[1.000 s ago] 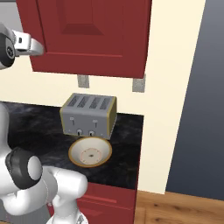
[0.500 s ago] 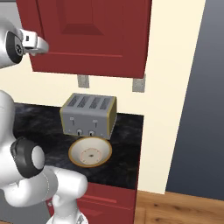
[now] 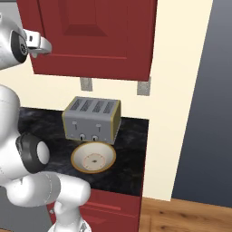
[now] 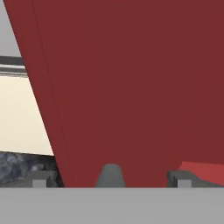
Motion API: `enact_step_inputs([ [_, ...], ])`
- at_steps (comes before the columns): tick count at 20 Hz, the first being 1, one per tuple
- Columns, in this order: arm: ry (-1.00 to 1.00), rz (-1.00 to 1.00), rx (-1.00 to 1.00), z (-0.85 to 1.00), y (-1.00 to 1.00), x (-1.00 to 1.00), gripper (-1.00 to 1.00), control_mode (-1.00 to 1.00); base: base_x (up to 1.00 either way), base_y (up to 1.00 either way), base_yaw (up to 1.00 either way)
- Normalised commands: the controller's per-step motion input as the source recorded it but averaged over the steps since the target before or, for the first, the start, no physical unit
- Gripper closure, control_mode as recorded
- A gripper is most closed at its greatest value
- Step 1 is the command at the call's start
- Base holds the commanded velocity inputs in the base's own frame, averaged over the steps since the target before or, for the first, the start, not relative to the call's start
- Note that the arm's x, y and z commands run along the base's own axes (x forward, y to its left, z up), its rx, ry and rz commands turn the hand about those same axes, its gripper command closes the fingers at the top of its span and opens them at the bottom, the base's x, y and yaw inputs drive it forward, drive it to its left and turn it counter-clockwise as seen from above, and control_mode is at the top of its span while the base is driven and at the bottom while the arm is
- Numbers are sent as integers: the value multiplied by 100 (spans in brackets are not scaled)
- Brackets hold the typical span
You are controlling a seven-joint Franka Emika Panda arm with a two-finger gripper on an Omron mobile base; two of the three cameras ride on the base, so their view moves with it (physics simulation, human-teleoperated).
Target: Open the cabinet and setup a tea strainer by placing it in the bowl upright.
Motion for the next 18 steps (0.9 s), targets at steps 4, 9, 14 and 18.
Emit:
enact_step_inputs([
  [4, 0, 0, -1, 0, 8, 25, -100, -100, 0, 0, 0],
  [9, 1, 0, -1, -15, 0, 6, -100, -100, 0, 0, 0],
  [14, 0, 0, 0, -12, 0, 0, -100, -100, 0, 0, 0],
  [18, 0, 0, 0, 0, 0, 13, -100, -100, 0, 0, 0],
])
